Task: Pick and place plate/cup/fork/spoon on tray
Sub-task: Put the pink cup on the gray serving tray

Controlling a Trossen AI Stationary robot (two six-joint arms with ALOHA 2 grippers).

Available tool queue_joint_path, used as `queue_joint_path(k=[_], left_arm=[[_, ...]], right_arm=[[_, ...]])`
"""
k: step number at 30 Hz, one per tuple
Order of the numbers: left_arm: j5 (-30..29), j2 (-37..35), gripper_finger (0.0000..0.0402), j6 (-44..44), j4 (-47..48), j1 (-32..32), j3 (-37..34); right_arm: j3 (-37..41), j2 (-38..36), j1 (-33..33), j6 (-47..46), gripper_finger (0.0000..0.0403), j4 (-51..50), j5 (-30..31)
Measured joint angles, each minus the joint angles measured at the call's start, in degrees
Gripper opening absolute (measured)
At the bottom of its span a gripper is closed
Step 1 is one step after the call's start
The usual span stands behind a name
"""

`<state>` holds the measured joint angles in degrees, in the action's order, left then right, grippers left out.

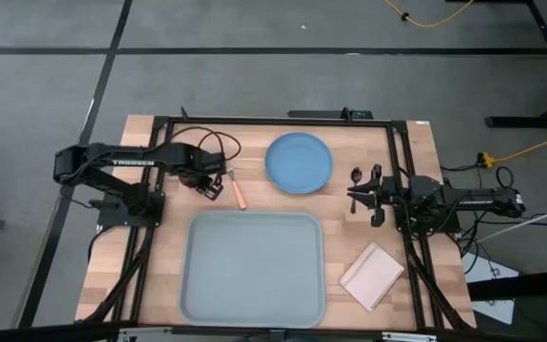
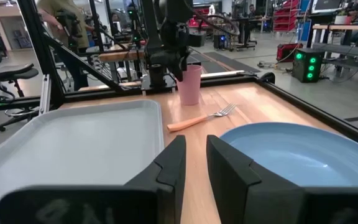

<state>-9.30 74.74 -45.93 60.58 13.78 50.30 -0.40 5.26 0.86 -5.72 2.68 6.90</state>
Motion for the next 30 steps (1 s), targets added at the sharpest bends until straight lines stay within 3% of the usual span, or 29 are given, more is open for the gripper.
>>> queue_joint_path(k=[9, 16, 19, 26, 30], left_arm=[[0.7, 2.5, 0.0104, 4.2, 0.1, 0.0, 0.0], [0.9, 2.5, 0.0017, 4.5, 0.2, 0.0, 0.0], [1.6, 2.5, 0.0006, 5.2, 0.9, 0.0, 0.4], [-0.2, 2.3, 0.0002, 6.5, 10.2, -2.7, 10.6], [2.3, 2.3, 0.0002, 4.0, 10.4, -7.7, 17.3]], right_arm=[[0.0, 0.0, 0.0, 0.0, 0.0069, 0.0, 0.0], [0.0, 0.0, 0.0, 0.0, 0.0069, 0.0, 0.0], [0.0, 0.0, 0.0, 0.0, 0.0069, 0.0, 0.0], [0.0, 0.0, 0.0, 0.1, 0.0069, 0.0, 0.0], [0.0, 0.0, 0.0, -0.1, 0.0069, 0.0, 0.0]])
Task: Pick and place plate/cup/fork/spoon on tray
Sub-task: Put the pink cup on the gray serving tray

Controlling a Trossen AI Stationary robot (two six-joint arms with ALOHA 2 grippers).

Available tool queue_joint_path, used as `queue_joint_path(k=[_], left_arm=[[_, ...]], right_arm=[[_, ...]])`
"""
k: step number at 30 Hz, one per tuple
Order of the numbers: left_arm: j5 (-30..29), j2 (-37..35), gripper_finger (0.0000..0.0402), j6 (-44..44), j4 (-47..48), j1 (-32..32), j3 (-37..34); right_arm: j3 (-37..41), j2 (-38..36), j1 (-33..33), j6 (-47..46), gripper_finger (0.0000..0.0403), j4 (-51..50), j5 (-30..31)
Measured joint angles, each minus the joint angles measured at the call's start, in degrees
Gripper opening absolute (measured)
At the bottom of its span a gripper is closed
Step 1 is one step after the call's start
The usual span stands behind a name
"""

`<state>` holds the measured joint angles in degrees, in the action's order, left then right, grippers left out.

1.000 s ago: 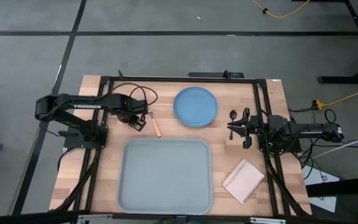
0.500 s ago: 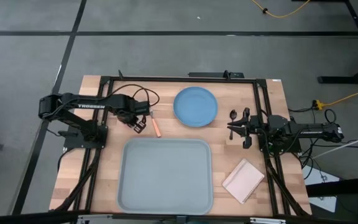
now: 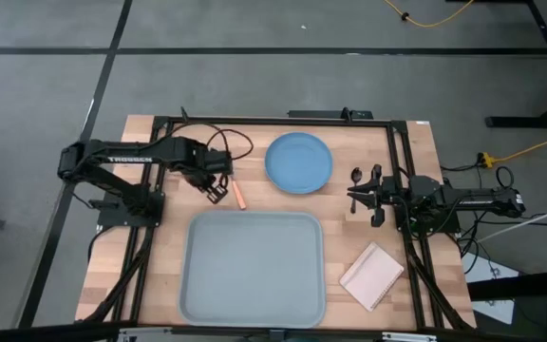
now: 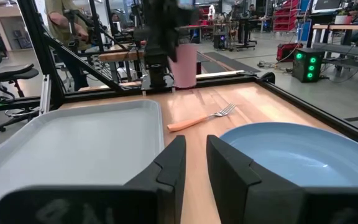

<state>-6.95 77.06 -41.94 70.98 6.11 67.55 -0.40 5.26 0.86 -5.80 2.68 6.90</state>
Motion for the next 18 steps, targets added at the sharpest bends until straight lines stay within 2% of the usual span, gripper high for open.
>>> queue_joint_path(k=[4, 8, 11, 14, 18], left_arm=[[3.5, 0.1, 0.0002, -4.9, 0.0, -7.6, 3.0], [4.7, 0.2, 0.0001, -14.0, -0.5, -15.5, 4.1], [4.2, 0.2, 0.0001, -20.1, -1.5, -20.8, 4.2], [1.3, 0.9, 0.0001, -25.3, -3.0, -25.0, 4.2], [-0.4, 2.7, 0.0001, -29.0, -4.4, -28.8, 4.2]], right_arm=[[0.0, 0.0, 0.0, -0.1, 0.0069, 0.0, 0.0], [0.0, 0.0, 0.0, -0.1, 0.0069, 0.0, 0.0], [0.0, 0.0, 0.0, 0.0, 0.0069, 0.0, 0.0], [0.0, 0.0, 0.0, 0.0, 0.0069, 0.0, 0.0], [0.0, 0.0, 0.0, -0.1, 0.0069, 0.0, 0.0]])
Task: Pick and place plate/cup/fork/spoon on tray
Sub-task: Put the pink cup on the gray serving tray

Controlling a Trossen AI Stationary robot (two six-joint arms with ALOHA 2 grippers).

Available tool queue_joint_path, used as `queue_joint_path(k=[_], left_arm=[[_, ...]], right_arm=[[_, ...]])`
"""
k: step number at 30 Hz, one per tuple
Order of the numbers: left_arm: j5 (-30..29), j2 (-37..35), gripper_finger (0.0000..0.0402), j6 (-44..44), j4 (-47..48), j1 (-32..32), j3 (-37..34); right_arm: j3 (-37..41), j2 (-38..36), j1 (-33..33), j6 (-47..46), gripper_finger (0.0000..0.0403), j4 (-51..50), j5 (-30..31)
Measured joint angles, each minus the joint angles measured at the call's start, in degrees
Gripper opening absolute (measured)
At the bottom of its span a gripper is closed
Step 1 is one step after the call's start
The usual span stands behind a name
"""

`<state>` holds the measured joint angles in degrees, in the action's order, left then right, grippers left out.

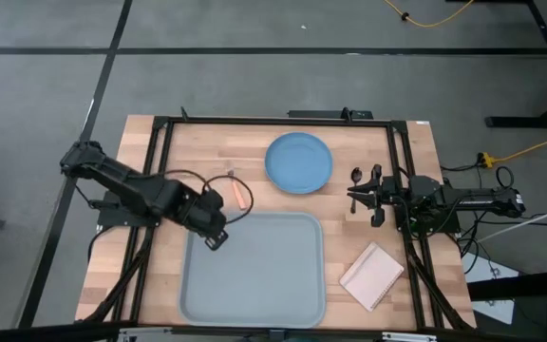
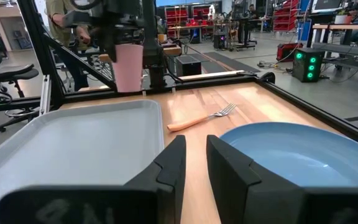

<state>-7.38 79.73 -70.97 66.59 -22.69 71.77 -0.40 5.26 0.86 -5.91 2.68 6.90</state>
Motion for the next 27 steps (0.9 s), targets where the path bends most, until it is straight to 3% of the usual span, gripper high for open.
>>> queue_joint_path(k=[15, 27], left_arm=[[2.5, 13.6, 0.0007, 1.0, -0.5, -1.4, 0.0], [2.3, 14.3, 0.0026, 1.1, -0.4, -1.2, 0.0]], right_arm=[[0.0, 0.0, 0.0, 0.1, 0.0069, 0.0, 0.0], [0.0, 0.0, 0.0, 0.0, 0.0069, 0.0, 0.0]])
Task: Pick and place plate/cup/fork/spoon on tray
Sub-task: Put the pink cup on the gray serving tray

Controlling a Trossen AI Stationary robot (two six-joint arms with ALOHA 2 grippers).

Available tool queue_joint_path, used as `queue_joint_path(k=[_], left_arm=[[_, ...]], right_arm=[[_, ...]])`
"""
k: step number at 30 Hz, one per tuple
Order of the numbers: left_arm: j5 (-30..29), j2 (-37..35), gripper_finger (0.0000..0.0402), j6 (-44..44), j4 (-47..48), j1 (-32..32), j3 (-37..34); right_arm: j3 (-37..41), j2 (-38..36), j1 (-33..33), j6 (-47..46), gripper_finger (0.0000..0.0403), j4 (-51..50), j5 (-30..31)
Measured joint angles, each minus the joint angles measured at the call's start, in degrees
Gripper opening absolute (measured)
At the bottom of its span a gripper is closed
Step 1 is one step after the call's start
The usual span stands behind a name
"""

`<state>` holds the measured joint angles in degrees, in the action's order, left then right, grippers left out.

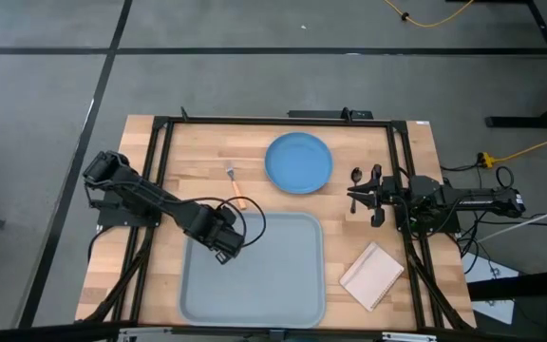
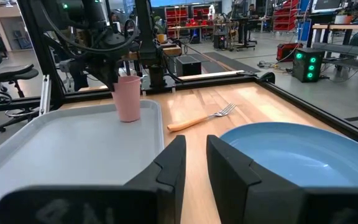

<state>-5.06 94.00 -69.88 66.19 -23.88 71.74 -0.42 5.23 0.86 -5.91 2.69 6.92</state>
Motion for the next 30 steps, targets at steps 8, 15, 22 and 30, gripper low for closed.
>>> queue_joint_path(k=[8, 15, 22, 30], left_arm=[[-0.1, 0.0, 0.0029, 0.0, 0.0, 0.0, 0.0], [0.1, 0.0, 0.0029, 0.0, 0.0, 0.0, 0.0], [0.5, 0.0, 0.0028, 0.0, 0.0, 0.2, 0.0], [0.7, 0.0, 0.0028, 0.0, 2.6, 0.9, 2.9]], right_arm=[[0.0, 0.0, 0.0, 0.0, 0.0069, 0.0, 0.0], [0.0, 0.0, 0.0, 0.0, 0.0069, 0.0, 0.0], [0.0, 0.0, 0.0, 0.0, 0.0069, 0.0, 0.0], [0.0, 0.0, 0.0, 0.0, 0.0069, 0.0, 0.0]])
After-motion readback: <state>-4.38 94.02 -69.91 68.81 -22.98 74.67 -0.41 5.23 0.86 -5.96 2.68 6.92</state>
